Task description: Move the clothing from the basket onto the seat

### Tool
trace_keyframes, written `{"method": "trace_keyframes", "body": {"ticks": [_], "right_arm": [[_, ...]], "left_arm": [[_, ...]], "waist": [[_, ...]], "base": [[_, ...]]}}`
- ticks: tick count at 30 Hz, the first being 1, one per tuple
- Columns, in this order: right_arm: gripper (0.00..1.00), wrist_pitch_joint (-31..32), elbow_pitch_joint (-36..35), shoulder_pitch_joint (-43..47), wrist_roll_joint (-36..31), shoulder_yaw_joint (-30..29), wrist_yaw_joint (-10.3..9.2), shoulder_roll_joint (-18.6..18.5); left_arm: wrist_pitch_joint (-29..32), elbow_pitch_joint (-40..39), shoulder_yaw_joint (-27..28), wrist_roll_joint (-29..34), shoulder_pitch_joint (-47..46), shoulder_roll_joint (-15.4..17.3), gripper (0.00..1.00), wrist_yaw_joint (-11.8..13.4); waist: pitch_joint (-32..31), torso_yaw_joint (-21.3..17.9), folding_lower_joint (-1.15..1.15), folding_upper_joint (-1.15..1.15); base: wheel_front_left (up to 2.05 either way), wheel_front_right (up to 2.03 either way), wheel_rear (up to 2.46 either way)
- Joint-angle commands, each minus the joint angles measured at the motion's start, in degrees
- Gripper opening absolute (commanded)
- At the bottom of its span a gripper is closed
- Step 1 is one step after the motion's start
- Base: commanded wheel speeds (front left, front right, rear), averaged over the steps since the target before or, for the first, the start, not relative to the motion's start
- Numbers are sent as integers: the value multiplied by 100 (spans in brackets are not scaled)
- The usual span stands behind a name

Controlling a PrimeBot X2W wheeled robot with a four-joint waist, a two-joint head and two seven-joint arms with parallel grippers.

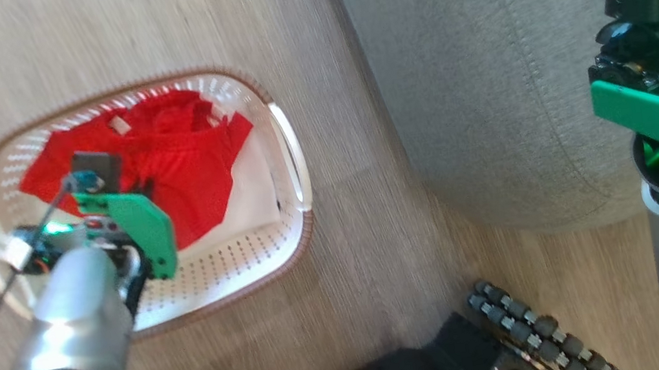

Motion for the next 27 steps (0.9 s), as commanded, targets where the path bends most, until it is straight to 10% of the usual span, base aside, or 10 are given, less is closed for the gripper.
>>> {"method": "trace_keyframes", "body": {"ticks": [1,27], "right_arm": [[100,-27,-138,174,-37,65,-1,72],[100,-27,1017,1488,373,223,-1,-441]], "left_arm": [[-175,-131,68,-94,244,4,0,-31],[-981,-2345,-396,-1379,1589,151,0,-28]], "waist": [[-509,152,0,0],[-3332,984,0,0]], "base": [[0,0,0],[0,0,0]]}}
